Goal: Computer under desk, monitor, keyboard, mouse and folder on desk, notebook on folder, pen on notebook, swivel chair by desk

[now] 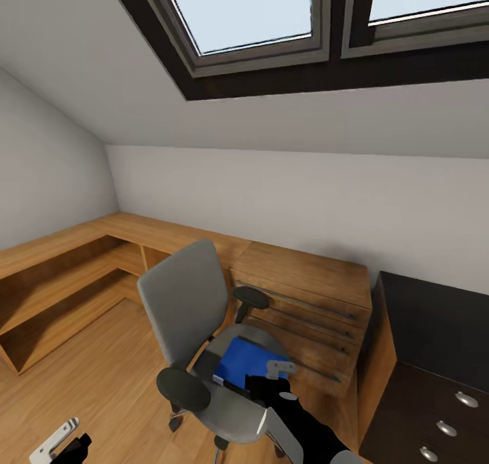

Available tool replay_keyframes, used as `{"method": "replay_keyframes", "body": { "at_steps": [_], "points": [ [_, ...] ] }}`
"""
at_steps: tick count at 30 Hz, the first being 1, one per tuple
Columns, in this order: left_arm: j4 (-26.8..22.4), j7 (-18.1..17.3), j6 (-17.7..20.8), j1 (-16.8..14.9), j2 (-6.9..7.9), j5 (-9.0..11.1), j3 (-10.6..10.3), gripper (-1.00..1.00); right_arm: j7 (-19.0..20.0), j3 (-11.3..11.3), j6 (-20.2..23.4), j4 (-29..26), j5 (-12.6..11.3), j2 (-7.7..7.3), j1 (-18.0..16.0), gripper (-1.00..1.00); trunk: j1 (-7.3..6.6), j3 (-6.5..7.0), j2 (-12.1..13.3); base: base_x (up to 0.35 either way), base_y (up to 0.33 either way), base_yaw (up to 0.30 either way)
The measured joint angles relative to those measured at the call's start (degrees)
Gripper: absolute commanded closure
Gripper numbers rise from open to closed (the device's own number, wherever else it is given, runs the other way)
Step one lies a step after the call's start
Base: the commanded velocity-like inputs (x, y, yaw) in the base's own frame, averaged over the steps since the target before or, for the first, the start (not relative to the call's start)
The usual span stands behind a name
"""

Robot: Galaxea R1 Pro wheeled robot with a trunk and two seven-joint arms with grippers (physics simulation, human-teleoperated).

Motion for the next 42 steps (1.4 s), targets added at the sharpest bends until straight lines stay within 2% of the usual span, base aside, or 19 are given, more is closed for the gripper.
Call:
{"method": "replay_keyframes", "body": {
  "at_steps": [4, 5, 7, 12, 24, 42],
  "points": [
    [-0.5, 0.1, 0.0, 0.0, 0.08, 0.1, 0.2, -1.0, 0.1, -0.1, -0.1, -0.1, 0.0, 0.0, 0.0, -1.0, 0.0, 0.0, 0.0, 0.0, 0.0, 0.0],
    [-0.7, 0.4, 0.0, 0.0, 0.1, 0.5, 2.7, -1.0, 0.1, -0.3, 0.2, 0.4, 0.0, 0.0, 0.0, -1.0, 0.21, -0.17, -0.4, 0.0, 0.0, 0.0],
    [-0.7, 0.5, 0.2, 0.0, -0.01, 0.9, 5.6, -1.0, 0.0, -0.4, 0.3, 0.7, 0.0, 0.0, 0.0, -1.0, 0.65, -0.53, -1.2, 0.0, 0.0, 0.0],
    [-0.7, 0.4, 0.2, 0.0, -0.09, 1.1, 6.9, -1.0, 0.0, -0.9, 0.3, 3.4, -0.2, 0.0, -0.1, -1.0, 1.75, -1.44, -3.2, 0.0, 0.0, 0.0],
    [-0.7, 0.4, 0.2, 0.0, -0.18, 1.0, 7.0, -1.0, 0.0, -1.5, 0.2, 6.2, -0.4, 0.0, -0.3, -1.0, 4.39, -3.59, -8.0, 0.0, 0.0, 0.0],
    [-0.8, 0.4, 0.2, 0.0, -0.19, 0.6, 7.0, -1.0, 0.0, -1.6, -0.6, 6.2, -0.3, 0.0, -0.3, -1.0, 8.34, -6.83, -15.2, 0.0, 0.0, 0.0]
  ]
}}
